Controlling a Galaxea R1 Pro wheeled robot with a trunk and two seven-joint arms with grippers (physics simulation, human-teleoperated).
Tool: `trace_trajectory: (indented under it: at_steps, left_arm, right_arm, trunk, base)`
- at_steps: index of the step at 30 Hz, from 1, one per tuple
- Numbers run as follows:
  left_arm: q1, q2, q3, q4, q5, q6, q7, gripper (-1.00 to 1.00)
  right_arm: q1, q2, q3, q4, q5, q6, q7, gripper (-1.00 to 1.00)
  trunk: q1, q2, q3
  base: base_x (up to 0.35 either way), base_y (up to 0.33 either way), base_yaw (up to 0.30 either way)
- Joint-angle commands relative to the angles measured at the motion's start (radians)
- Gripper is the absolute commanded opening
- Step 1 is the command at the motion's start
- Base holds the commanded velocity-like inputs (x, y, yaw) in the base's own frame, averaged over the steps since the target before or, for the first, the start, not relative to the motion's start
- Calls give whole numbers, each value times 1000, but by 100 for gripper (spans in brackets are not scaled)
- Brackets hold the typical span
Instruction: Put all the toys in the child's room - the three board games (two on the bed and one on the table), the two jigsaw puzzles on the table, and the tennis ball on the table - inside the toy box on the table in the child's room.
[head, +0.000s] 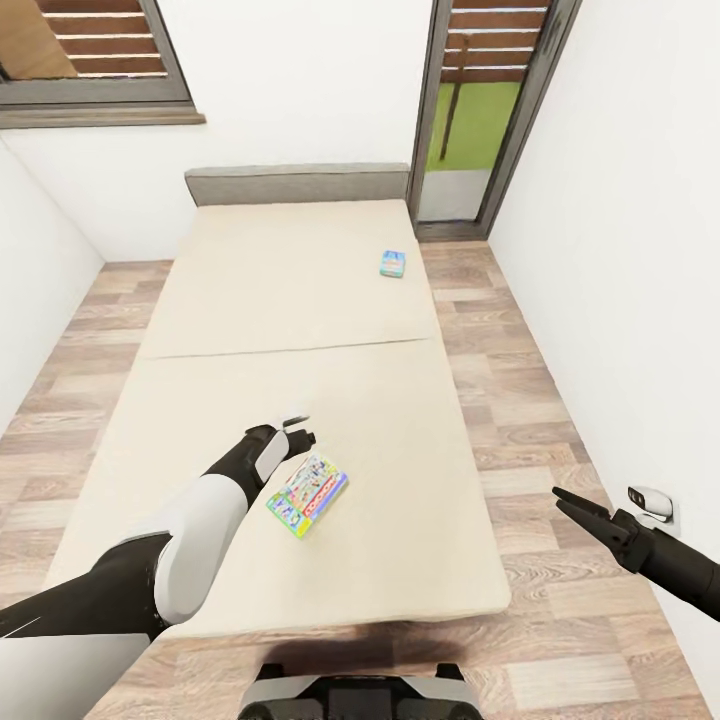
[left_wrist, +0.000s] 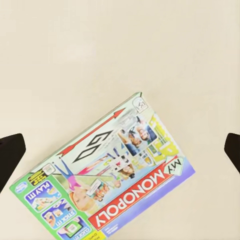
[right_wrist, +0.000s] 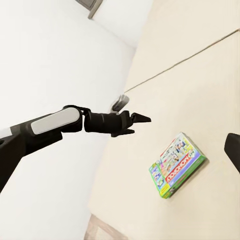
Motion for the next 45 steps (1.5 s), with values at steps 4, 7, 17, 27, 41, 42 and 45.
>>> trace_trajectory:
  at_steps: [4,7,17,27,41,42,45]
  left_arm:
    - [0,0,-1,-2,10,5,7,100]
    - [0,0,-1,-2,10,5,7,100]
    - [0,0,-1,-2,10,5,7,100]
    - [0,0,-7,-2,10,6,9,100]
    - [-1,0,-19,-62,10,49,21,100]
    - [-2,0,-19,-78,11,61,21,100]
    - [-2,0,-20,-99,11,74,21,100]
  right_arm:
    - [-1,0,0,0,-4,7,1,100]
    - [0,0,0,0,-4,7,0,100]
    - [0,0,1,0,-4,7,0,100]
    - [-1,0,0,0,-4,7,-1,100]
    - [0,0,0,0,-4,7,-1,100]
    - [0,0,1,0,-4,7,-1,100]
    - [0,0,1,0,-4,7,-1,100]
  trunk:
    - [0,-2,-8]
    - [0,-2,-13]
    - [0,-2,-29]
    - [0,-2,-46]
    - [0,-2,-69]
    - [0,-2,-71]
    - [0,-2,-76]
  base:
    - [4,-4,0]
    - [2,-9,0]
    - [0,-70,0]
    - [0,-7,0]
    - [0,0,0]
    - [0,0,0]
    - [0,0,0]
